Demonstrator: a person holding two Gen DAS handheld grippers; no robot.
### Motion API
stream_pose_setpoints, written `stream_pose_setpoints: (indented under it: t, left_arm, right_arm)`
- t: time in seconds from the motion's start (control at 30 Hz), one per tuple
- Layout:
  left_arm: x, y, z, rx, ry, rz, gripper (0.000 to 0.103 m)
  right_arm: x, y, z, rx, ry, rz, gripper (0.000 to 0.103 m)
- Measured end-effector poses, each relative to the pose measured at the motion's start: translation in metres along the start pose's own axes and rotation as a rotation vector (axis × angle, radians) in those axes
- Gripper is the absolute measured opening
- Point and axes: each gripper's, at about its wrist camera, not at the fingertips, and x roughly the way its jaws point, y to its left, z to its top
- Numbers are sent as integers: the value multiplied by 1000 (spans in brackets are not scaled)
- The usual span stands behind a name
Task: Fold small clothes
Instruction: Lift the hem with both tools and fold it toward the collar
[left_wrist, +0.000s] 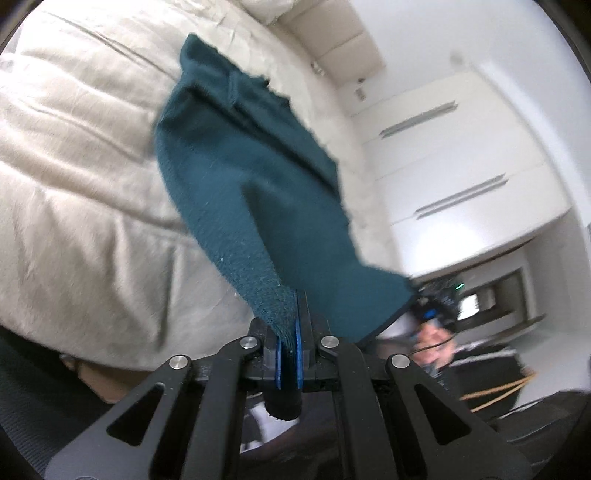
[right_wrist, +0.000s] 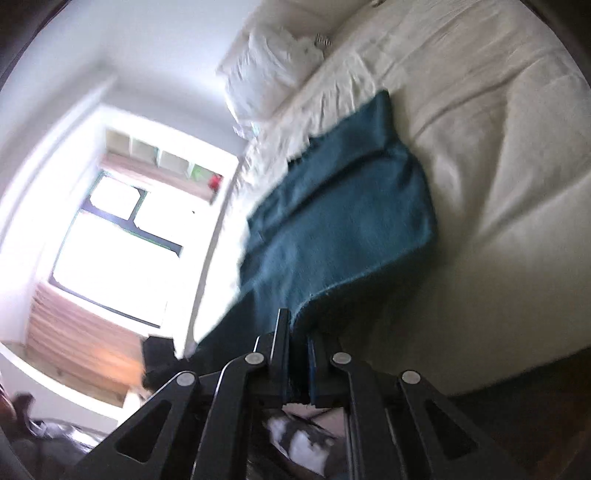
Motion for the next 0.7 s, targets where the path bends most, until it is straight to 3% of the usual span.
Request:
stream_pose_setpoints:
  t: [0.2, 0.3, 0.43, 0.7]
  left_arm:
    - [-19, 6, 33, -111, -101, -179, 3]
    - [-19, 7, 54, -158, -141, -237, 3]
    - [-19, 8, 82, -179, -190, -280, 3]
    - [-10, 23, 148, -210, -261, -278, 3]
  right_arm:
    - [3, 7, 27, 58, -125, 115, 8]
    - [9, 10, 42, 66, -154, 131, 8]
    - [15, 14, 62, 61, -175, 136, 8]
    - [34, 4, 118, 95, -243, 109, 8]
